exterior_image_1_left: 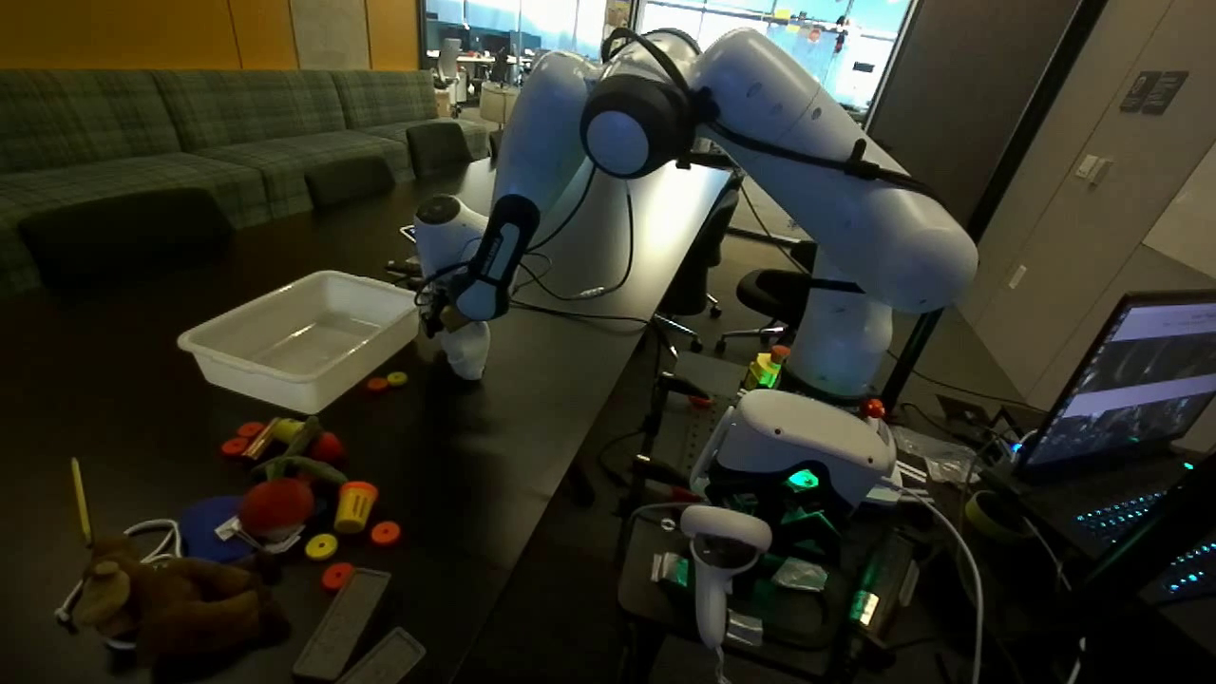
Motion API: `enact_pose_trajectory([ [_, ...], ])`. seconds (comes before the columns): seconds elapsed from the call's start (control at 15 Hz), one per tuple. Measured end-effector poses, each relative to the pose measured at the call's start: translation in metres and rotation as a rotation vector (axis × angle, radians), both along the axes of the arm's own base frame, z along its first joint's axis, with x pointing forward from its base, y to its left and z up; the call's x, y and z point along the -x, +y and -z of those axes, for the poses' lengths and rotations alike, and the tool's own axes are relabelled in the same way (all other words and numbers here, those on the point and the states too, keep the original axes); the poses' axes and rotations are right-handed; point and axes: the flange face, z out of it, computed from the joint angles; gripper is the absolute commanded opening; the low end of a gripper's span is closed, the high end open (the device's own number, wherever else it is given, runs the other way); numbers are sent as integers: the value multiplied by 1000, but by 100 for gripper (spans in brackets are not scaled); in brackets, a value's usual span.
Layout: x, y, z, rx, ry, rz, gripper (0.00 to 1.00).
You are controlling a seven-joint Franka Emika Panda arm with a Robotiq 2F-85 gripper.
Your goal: Pick up the cloth and sweep away the items on the table, then put the cloth in the bowl
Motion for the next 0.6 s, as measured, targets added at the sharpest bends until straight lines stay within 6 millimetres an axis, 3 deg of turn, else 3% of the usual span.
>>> enact_pose_trajectory([
  [0.27,-18,10,18,-49,-17,-34,6],
  [0.6,-29,41,35,-139,-19,-84,6],
])
